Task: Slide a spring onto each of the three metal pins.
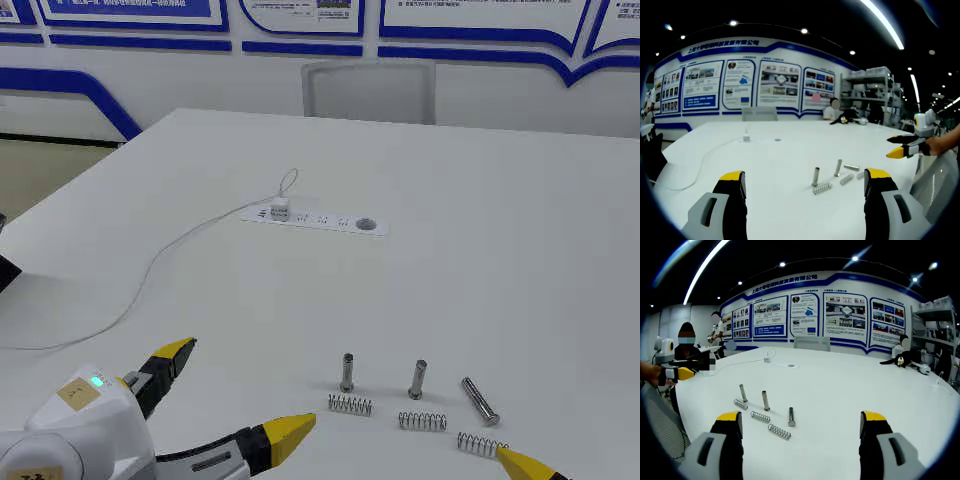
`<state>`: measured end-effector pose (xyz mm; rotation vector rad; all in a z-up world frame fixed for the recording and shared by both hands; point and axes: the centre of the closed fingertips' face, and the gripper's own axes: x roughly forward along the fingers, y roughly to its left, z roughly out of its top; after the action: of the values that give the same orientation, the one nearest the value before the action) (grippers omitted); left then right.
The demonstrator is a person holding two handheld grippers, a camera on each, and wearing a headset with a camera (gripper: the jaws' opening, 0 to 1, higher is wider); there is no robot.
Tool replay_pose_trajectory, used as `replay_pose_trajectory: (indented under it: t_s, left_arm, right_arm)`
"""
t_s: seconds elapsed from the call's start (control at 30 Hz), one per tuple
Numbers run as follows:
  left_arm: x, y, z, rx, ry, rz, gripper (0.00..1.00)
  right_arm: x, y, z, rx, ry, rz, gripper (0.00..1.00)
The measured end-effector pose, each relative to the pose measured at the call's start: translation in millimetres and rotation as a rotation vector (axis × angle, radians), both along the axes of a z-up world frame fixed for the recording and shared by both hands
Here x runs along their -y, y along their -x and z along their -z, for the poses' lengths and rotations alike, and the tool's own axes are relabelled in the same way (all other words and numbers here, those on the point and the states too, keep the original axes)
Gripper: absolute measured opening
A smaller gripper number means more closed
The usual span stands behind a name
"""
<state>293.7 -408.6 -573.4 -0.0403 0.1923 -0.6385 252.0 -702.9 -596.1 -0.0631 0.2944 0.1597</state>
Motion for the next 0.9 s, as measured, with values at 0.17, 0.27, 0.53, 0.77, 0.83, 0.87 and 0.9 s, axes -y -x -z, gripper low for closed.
replay_pose_trajectory:
  t_s: [0.17,0.27,0.53,0.77,0.83,0.87,0.9]
  left_arm:
    - [0.5,0.5,1.4,-0.005,-0.003,0.004,1.00]
    - [0.8,0.6,1.3,-0.007,0.000,0.004,1.00]
    - [0.5,0.3,2.7,-0.013,0.000,0.007,1.00]
    - [1.8,1.7,4.4,-0.020,-0.005,0.018,1.00]
    - [2.9,2.2,4.3,-0.021,-0.001,0.022,1.00]
    - [3.2,2.4,4.4,-0.020,-0.004,0.024,1.00]
    - [3.4,2.5,4.6,-0.020,-0.007,0.024,1.00]
  right_arm:
    - [-4.0,0.3,1.8,-0.008,0.010,-0.016,0.99]
    - [-6.0,0.3,3.2,-0.014,0.010,-0.024,0.99]
    - [-6.0,0.8,6.7,-0.030,0.006,-0.024,0.99]
    - [-6.9,1.5,7.7,-0.034,-0.002,-0.026,0.98]
    - [-6.5,1.7,8.2,-0.036,-0.001,-0.025,0.98]
    - [-6.4,1.7,8.4,-0.037,-0.002,-0.024,0.98]
    - [-6.4,1.8,8.8,-0.039,-0.004,-0.024,0.98]
